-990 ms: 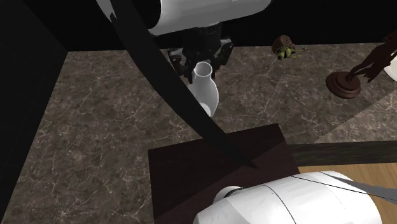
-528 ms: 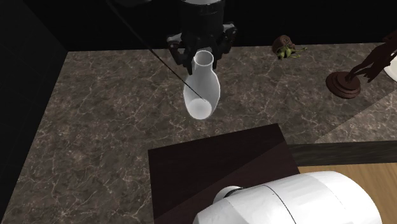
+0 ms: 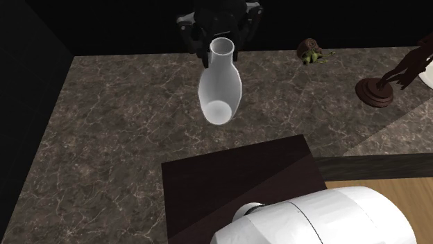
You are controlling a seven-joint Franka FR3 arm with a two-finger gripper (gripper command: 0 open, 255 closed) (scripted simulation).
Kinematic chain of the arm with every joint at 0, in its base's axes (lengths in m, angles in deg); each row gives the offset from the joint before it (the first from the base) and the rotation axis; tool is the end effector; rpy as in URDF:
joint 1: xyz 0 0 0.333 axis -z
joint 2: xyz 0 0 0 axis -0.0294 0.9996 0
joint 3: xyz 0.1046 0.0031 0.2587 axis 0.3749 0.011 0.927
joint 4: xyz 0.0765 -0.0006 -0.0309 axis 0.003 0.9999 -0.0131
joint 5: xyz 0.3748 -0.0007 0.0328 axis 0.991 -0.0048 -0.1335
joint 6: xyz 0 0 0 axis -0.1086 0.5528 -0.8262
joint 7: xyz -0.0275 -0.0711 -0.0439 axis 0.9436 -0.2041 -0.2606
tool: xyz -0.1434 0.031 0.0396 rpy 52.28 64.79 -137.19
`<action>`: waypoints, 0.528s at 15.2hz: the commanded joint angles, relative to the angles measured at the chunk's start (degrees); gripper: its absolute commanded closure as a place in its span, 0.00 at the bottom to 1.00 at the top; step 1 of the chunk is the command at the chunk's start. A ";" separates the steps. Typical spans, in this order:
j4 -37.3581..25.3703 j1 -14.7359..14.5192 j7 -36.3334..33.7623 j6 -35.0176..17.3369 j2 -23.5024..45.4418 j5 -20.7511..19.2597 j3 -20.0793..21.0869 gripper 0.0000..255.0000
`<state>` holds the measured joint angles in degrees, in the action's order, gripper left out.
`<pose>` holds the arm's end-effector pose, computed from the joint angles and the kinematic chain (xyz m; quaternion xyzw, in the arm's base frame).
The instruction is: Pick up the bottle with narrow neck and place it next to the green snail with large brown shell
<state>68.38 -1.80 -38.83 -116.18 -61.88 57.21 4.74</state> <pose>0.3414 0.0399 0.4352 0.9990 0.0419 -0.0162 0.0035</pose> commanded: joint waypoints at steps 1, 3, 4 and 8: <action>-1.51 0.04 0.03 1.54 -0.03 -0.06 -0.07 1.00; -3.06 0.05 0.03 3.08 -0.03 -0.09 -0.10 1.00; -3.84 0.06 0.03 3.84 0.00 -0.10 -0.12 1.00; -7.08 0.09 0.03 6.85 0.22 -0.16 -0.18 1.00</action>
<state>62.33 -1.70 -38.75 -110.31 -61.71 57.03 4.52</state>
